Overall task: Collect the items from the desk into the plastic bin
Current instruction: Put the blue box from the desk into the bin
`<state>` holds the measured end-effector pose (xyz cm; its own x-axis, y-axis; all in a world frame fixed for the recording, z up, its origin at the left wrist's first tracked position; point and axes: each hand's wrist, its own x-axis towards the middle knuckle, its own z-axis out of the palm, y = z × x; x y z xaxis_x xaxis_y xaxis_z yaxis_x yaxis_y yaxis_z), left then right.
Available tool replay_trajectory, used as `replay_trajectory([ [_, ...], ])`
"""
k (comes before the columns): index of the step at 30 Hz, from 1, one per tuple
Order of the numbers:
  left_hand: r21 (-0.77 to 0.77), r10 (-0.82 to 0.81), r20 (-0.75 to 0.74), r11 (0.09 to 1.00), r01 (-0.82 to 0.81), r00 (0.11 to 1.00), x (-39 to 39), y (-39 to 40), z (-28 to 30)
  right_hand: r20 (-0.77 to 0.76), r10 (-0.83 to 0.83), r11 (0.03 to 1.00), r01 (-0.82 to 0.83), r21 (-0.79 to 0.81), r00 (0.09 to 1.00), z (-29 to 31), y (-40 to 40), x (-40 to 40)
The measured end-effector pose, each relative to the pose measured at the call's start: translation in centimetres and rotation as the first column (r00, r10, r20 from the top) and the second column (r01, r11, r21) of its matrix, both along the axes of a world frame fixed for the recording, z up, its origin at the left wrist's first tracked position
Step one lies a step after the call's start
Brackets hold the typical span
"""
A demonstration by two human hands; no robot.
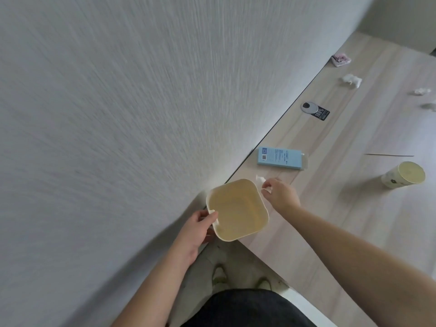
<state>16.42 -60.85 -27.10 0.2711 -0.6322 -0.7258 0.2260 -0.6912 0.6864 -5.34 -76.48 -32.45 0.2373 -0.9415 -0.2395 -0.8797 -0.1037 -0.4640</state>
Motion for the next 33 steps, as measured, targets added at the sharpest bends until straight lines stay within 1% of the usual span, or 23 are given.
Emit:
replay_trajectory([
  [1, 0.001, 0.000, -0.007, 1.000, 0.000, 1.000, 0.0, 0.0, 0.0, 0.065, -0.089, 0.996, 0.089, 0.005, 0.994, 0.6, 0.5, -0.5],
  [3, 0.007, 0.017, -0.041, 1.000, -0.016, 0.999, -0.3, 0.1, 0.1, 0.191, -0.255, 0.967, 0.244, 0.078, 0.948, 1.8, 1.8, -1.3],
  [5, 0.001, 0.034, -0.072, 0.999, -0.034, 0.997, -0.6, 0.1, 0.1, 0.295, -0.354, 0.935, 0.328, 0.136, 0.887, 2.9, 3.2, -1.9],
  [7, -0.004, 0.050, -0.087, 0.999, -0.051, 0.995, -0.9, 0.1, 0.0, 0.352, -0.368, 0.930, 0.346, 0.124, 0.861, 4.4, 4.6, -2.4],
  [9, -0.016, 0.056, -0.105, 0.998, -0.058, 0.993, -1.4, -0.1, 0.0, 0.430, -0.343, 0.937, 0.335, 0.097, 0.835, 6.2, 5.9, -2.9],
  [12, -0.042, 0.047, -0.140, 0.998, -0.054, 0.989, -2.0, -0.9, 0.2, 0.580, -0.294, 0.946, 0.319, 0.061, 0.760, 9.6, 7.7, -3.3],
  [13, -0.051, 0.036, -0.153, 0.998, -0.044, 0.988, -2.2, -1.2, 0.3, 0.592, -0.272, 0.951, 0.305, 0.046, 0.759, 10.6, 8.3, -3.3],
  [14, -0.060, 0.015, -0.161, 0.998, -0.025, 0.987, -2.4, -1.6, 0.3, 0.577, -0.249, 0.957, 0.290, 0.022, 0.778, 11.5, 9.0, -3.3],
  [16, -0.086, -0.044, -0.161, 0.996, 0.031, 0.986, -3.0, -2.1, 0.3, 0.489, -0.182, 0.967, 0.246, -0.071, 0.853, 12.8, 10.3, -3.0],
  [18, -0.105, -0.109, -0.157, 0.990, 0.093, 0.982, -3.8, -2.5, 0.4, 0.417, -0.113, 0.971, 0.189, -0.147, 0.902, 13.3, 11.4, -2.7],
  [19, -0.110, -0.138, -0.158, 0.987, 0.121, 0.978, -4.2, -2.6, 0.4, 0.385, -0.093, 0.977, 0.158, -0.141, 0.918, 13.4, 11.8, -2.6],
  [21, -0.117, -0.187, -0.173, 0.979, 0.168, 0.967, -5.1, -2.7, 0.6, 0.277, -0.071, 0.994, 0.092, -0.065, 0.958, 13.3, 12.5, -2.6],
  [22, -0.118, -0.209, -0.182, 0.975, 0.189, 0.961, -5.6, -2.7, 0.7, 0.228, -0.066, 0.997, 0.075, -0.031, 0.971, 13.2, 12.8, -2.8],
  [23, -0.115, -0.228, -0.189, 0.971, 0.209, 0.955, -6.0, -2.6, 0.8, 0.212, -0.075, 0.996, 0.082, -0.024, 0.974, 12.9, 13.1, -3.2],
  [25, -0.113, -0.256, -0.198, 0.965, 0.237, 0.946, -6.7, -2.5, 0.9, 0.251, -0.140, 0.984, 0.162, -0.070, 0.958, 12.6, 13.8, -4.0],
  [27, -0.119, -0.287, -0.201, 0.956, 0.268, 0.937, -7.2, -2.3, 1.0, 0.301, -0.257, 0.946, 0.303, -0.117, 0.918, 12.3, 14.7, -5.1],
  [30, -0.126, -0.322, -0.203, 0.945, 0.301, 0.925, -7.5, -2.1, 1.0, 0.362, -0.430, 0.855, 0.502, -0.131, 0.827, 11.7, 15.7, -7.2],
  [33, -0.117, -0.320, -0.198, 0.946, 0.302, 0.926, -8.0, -2.0, 1.2, 0.396, -0.559, 0.761, 0.640, -0.103, 0.728, 10.4, 16.1, -10.1],
])
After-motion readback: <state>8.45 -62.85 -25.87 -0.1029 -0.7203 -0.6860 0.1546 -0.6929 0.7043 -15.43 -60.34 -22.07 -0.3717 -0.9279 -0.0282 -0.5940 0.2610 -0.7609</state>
